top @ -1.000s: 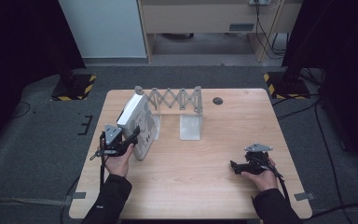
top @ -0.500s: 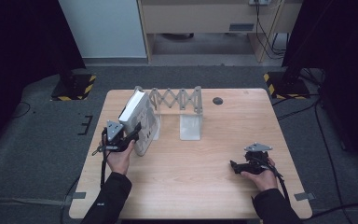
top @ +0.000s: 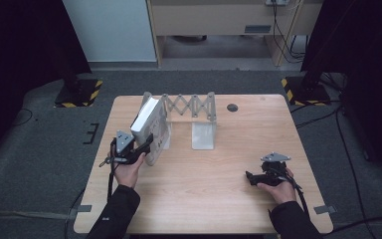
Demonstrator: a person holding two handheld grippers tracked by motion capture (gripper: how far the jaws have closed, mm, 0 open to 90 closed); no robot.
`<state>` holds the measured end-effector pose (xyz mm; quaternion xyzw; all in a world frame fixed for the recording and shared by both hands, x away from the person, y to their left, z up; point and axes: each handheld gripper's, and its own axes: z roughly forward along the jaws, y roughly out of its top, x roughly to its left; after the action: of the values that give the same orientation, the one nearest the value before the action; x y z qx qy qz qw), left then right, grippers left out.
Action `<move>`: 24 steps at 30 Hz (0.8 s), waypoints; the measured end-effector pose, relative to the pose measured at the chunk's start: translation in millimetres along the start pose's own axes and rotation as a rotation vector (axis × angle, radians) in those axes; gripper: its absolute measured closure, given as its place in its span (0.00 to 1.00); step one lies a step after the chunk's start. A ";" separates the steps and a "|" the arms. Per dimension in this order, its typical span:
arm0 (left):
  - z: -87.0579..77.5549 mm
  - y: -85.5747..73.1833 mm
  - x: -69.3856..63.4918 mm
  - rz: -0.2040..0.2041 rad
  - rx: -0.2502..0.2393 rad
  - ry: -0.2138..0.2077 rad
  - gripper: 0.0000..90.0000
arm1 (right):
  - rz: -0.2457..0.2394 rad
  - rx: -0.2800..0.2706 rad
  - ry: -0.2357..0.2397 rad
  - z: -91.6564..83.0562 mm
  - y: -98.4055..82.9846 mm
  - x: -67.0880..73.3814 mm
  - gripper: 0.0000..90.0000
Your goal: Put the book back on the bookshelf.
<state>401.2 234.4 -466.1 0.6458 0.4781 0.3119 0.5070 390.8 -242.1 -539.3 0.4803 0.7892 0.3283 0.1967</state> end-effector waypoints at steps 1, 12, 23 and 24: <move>-1.6 -0.9 0.0 0.000 0.007 -0.002 0.52 | 0.000 0.000 0.000 0.0 0.0 0.0 0.03; -12.5 -10.1 0.5 -0.006 0.049 -0.012 0.55 | 0.004 -0.001 -0.001 -0.2 -0.2 0.7 0.03; -0.2 -7.7 -4.8 -0.036 0.037 -0.005 0.55 | 0.004 0.002 0.002 -0.3 0.0 0.5 0.03; 1.8 -7.4 -6.3 -0.033 0.037 -0.007 0.54 | 0.004 0.002 0.002 -0.3 0.0 0.6 0.03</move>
<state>398.4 228.1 -473.1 0.6482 0.4927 0.2923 0.5017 390.3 -241.7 -539.1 0.4818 0.7887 0.3285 0.1947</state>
